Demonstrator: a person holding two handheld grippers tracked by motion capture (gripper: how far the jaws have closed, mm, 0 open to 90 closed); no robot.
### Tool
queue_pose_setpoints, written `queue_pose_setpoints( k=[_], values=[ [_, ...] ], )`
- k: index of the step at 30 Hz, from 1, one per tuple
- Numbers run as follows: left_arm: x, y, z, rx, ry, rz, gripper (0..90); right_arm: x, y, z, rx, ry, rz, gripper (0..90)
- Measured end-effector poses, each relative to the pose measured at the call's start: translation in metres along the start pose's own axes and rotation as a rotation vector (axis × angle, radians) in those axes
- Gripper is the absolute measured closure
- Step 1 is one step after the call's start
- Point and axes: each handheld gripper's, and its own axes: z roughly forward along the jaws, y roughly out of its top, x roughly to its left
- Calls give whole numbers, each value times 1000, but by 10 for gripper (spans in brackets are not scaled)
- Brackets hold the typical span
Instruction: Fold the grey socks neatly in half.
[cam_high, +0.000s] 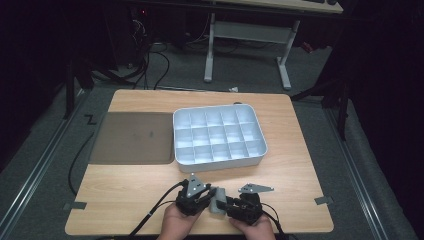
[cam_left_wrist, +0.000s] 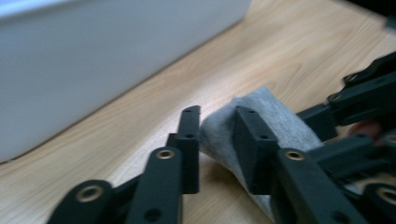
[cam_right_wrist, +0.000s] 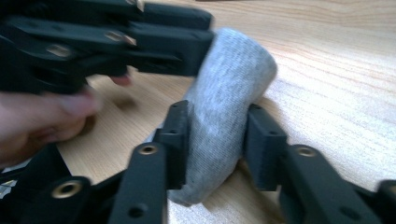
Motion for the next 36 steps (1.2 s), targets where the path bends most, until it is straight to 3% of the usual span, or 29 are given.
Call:
queue_pose_setpoints(
  k=[4, 7, 13, 18, 23, 36],
  values=[
    [15, -2, -29, -42, 65, 20, 613, 1, 0, -1, -1, 2, -34, 711],
    [31, -10, -51, -45, 124, 23, 582, 2, 1, -1, -5, -3, -64, 719],
    [55, -30, -77, -41, 197, -3, 492, 6, 4, -7, -20, -72, -132, 726],
    [70, -41, -89, -40, 205, -40, 429, 0, 7, -13, -27, -136, -166, 727],
    [80, -46, -97, -75, 191, -82, 390, -7, 12, -20, -15, -213, -217, 727],
    [81, -50, -99, -85, 177, -66, 371, -16, 24, -41, 132, -392, -280, 729]
  ],
)
